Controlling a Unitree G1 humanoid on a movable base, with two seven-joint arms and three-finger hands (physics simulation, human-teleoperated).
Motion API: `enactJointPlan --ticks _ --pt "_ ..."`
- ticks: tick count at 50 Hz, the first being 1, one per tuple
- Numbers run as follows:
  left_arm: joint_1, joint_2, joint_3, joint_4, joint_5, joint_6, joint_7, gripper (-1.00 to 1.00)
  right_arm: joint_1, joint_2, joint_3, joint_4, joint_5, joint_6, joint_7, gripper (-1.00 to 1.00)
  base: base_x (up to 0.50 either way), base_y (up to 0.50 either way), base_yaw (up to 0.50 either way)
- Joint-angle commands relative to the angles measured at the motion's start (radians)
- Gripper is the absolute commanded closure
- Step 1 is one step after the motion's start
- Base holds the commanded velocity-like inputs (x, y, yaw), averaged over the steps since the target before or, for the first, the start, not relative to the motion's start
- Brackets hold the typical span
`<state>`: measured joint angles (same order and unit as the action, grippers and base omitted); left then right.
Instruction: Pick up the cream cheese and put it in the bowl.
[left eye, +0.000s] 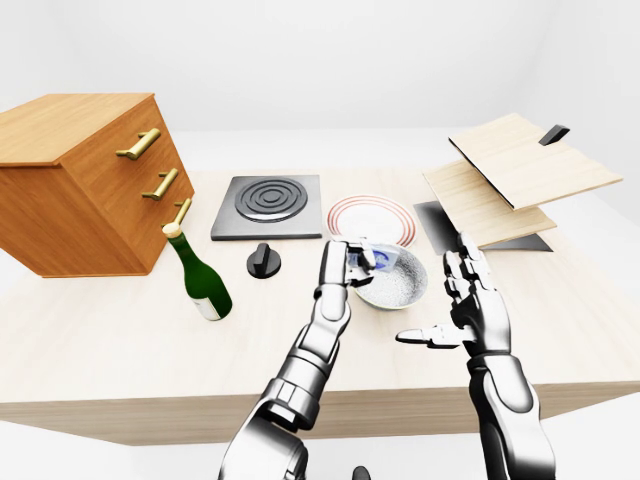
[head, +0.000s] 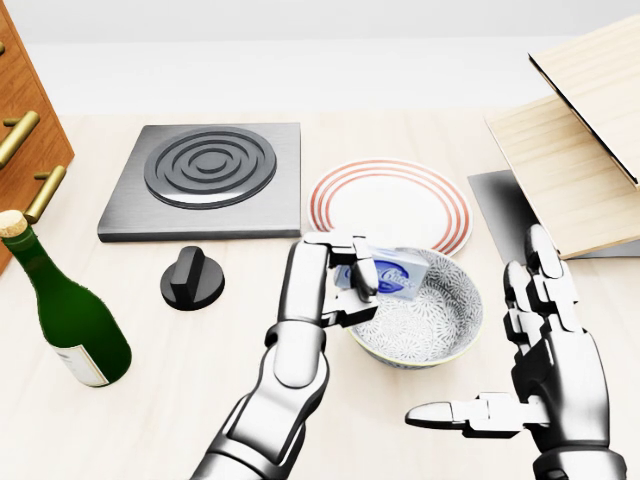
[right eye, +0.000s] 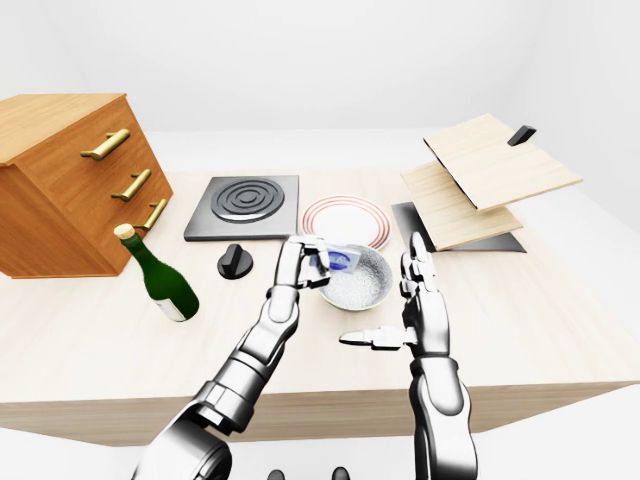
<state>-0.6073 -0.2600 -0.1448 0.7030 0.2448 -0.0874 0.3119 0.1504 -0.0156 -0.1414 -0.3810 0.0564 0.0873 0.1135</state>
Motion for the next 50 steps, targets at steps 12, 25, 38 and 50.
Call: enactJointPlan --ticks 12,25,38,50 --pt "-0.122 -0.066 0.012 0.233 0.082 0.0 0.066 1.0 0.0 0.0 0.0 0.009 0.003 0.0 0.002 -1.0 0.0 0.0 0.0" --pt "-0.209 -0.089 0.029 0.301 0.069 0.0 0.086 1.0 -0.002 -0.002 -0.005 0.018 0.006 0.0 0.005 -1.0 0.0 0.0 0.0" --pt "-0.236 -0.089 0.035 0.369 0.079 0.0 0.103 1.0 0.004 -0.001 -0.014 0.012 0.013 0.0 0.012 -1.0 0.0 0.0 0.0" --pt "-0.213 -0.089 0.025 0.328 0.082 0.0 0.095 0.78 0.002 -0.001 -0.007 0.02 0.007 0.0 0.011 -1.0 0.0 0.0 0.0"
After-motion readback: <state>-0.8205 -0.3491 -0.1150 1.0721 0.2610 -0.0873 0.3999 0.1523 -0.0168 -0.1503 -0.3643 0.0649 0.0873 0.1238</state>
